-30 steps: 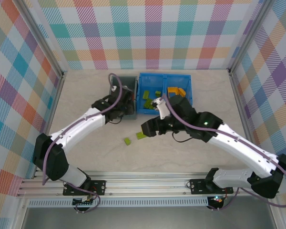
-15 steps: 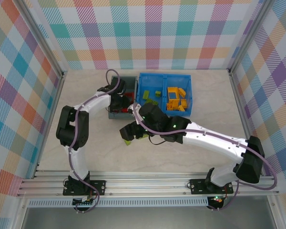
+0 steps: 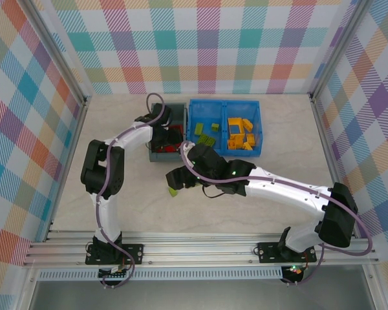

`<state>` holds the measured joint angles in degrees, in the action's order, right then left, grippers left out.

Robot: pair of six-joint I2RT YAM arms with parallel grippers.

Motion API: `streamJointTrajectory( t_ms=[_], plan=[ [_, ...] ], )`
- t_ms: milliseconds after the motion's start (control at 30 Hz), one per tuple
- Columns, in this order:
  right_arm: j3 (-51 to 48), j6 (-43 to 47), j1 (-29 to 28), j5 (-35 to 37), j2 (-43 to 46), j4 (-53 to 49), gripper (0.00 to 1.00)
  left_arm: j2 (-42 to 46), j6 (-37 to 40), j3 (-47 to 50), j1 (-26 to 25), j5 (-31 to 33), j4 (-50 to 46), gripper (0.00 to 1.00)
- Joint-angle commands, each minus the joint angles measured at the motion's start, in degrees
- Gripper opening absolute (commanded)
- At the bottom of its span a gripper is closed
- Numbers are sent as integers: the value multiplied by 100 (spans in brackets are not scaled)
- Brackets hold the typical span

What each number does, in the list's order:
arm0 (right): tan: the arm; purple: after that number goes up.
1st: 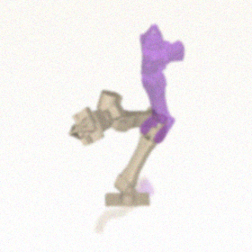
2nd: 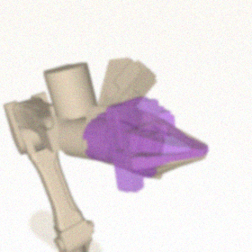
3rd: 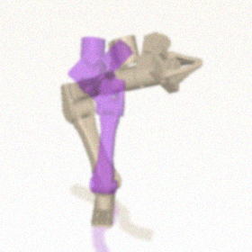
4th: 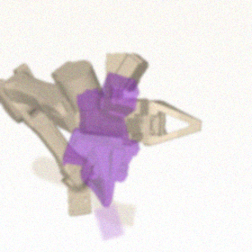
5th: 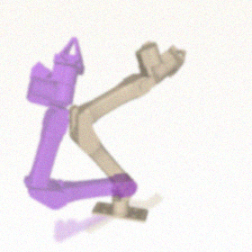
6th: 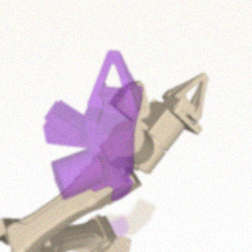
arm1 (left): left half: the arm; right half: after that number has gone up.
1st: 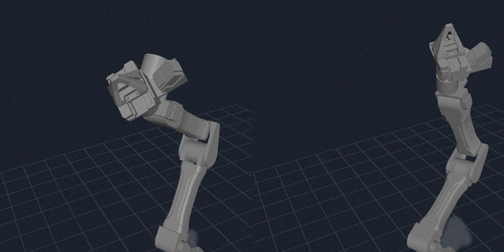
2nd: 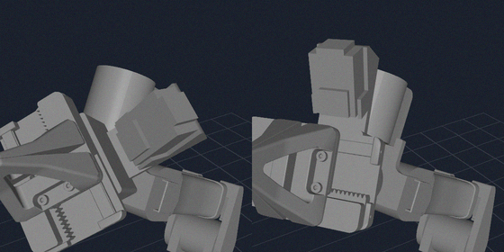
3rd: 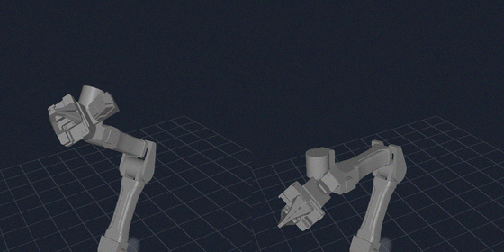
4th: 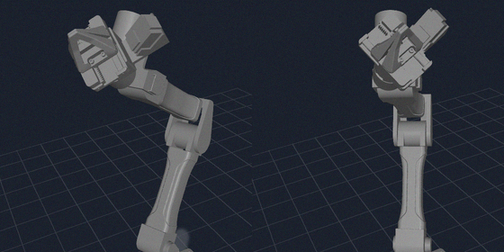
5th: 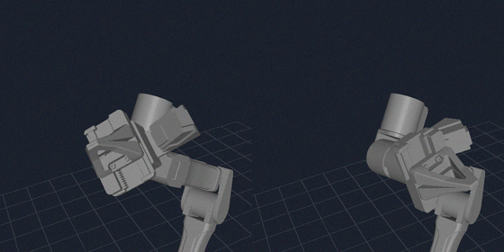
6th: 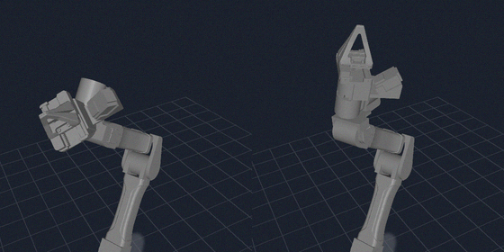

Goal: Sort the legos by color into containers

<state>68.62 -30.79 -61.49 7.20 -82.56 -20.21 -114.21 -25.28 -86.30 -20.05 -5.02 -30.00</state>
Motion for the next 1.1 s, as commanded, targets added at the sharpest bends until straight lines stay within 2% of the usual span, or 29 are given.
streamJointTrajectory(
  t_ms=[0,100,200,333,467,533,633,800,1067],
  plan=[
    [-68,-896,-3,765,85,-413,76,908,36,192,-22,135,-81,69],
    [94,-1825,0,1221,-167,-933,76,1657,-42,569,-132,341,-91,70],
    [292,-2931,122,1340,-590,-1411,77,2670,-183,1087,-346,655,-130,70],
    [726,-4458,514,783,-1318,-2169,77,4243,-306,1872,-972,1053,-241,71],
    [1018,-5409,837,146,-1932,-2300,77,5581,-214,2408,-1776,1117,-287,72],
    [1094,-5661,955,-69,-2210,-2157,77,6179,-177,2554,-2142,1149,-352,74],
    [1303,-5937,1092,-439,-2635,-2073,76,6838,-295,2689,-2291,1089,-529,75],
    [1712,-6339,1129,-678,-3097,-2159,76,7285,-437,2754,-2291,1031,-864,75],
    [1637,-6969,1146,-840,-3353,-2109,72,7217,-406,2821,-2286,1062,-715,75]
  ],
)
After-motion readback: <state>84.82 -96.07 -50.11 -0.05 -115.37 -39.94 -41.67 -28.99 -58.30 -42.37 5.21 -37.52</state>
